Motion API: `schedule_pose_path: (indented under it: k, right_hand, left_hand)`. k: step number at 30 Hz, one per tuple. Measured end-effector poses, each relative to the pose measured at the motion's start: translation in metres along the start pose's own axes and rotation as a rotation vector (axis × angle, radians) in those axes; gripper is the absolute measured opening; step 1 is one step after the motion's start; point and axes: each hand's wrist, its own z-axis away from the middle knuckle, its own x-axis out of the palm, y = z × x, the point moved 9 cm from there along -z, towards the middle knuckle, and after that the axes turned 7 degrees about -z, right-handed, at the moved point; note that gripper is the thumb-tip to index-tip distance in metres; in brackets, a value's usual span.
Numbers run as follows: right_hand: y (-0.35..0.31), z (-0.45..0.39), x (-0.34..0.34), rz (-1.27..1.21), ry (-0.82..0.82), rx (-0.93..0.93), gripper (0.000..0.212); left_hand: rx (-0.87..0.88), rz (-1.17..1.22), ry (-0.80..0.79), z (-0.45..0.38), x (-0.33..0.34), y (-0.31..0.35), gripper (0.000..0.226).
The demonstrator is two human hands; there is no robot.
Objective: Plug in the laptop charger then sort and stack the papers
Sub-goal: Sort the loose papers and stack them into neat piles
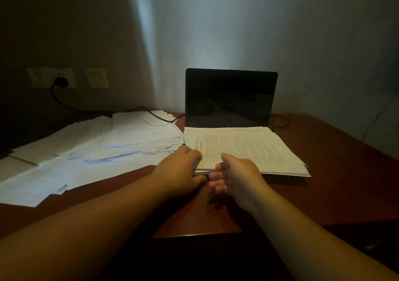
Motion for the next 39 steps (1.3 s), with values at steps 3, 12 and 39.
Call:
schedule_pose_path:
  k: [3,12,39]
  right_hand:
    - [-0.037,-0.002,-0.02,0.439,0.182,-0.436,0.018]
    - [-0.03,-0.024,0.012,1.308,-0.003,-0.83,0.059]
    - [-0.044,-0.042,0.016,1.17,0.001,-0.915,0.025]
  left_hand:
    - [0.019,-0.024,0.006,-0.001,0.002,0.004,0.052]
    - [0.051,-0.003,-0.01,-0.007,0.001,0.001,0.037]
    - [-0.844,1.729,-0.165,-0.021,0.02,-0.021,0.036]
